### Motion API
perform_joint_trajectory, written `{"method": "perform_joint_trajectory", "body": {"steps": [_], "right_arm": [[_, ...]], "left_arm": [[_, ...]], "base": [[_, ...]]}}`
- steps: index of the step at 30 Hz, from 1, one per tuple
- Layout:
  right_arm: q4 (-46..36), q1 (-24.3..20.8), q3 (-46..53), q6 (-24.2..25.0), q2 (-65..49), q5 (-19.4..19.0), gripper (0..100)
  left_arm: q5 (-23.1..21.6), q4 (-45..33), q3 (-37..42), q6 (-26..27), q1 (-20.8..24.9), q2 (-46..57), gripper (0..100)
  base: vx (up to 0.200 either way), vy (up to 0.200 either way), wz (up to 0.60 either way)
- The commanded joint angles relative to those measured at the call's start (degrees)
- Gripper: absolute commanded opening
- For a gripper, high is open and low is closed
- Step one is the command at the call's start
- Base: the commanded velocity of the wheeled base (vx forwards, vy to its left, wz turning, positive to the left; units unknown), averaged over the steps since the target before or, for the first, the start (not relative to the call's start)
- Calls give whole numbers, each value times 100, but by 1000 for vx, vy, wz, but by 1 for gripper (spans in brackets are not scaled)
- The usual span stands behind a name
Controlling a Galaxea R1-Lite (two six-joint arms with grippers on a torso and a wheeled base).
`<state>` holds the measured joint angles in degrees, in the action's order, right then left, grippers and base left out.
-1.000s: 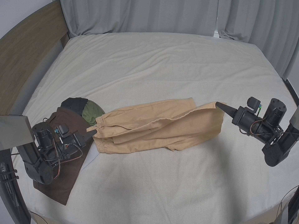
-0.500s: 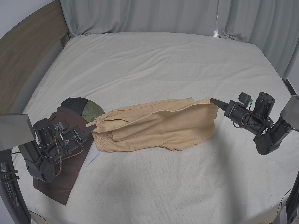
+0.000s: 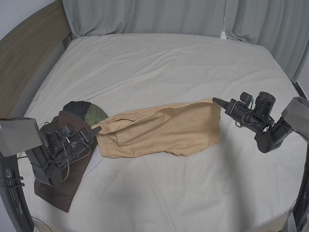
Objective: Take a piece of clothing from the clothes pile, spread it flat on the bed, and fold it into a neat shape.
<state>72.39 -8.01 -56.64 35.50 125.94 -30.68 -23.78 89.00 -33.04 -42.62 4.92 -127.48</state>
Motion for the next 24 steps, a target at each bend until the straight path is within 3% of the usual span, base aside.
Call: {"method": "perform_joint_trajectory", "body": {"steps": [1, 24], "right_arm": [[-5, 1, -322, 71, 299, 1, 0], [3, 36, -1201, 150, 1029, 1, 0]], "left_arm": [[58, 3, -142, -1, 61, -260, 0], [304, 12, -590, -1, 35, -612, 0]], "base": [[0, 0, 0], [0, 0, 0]]}}
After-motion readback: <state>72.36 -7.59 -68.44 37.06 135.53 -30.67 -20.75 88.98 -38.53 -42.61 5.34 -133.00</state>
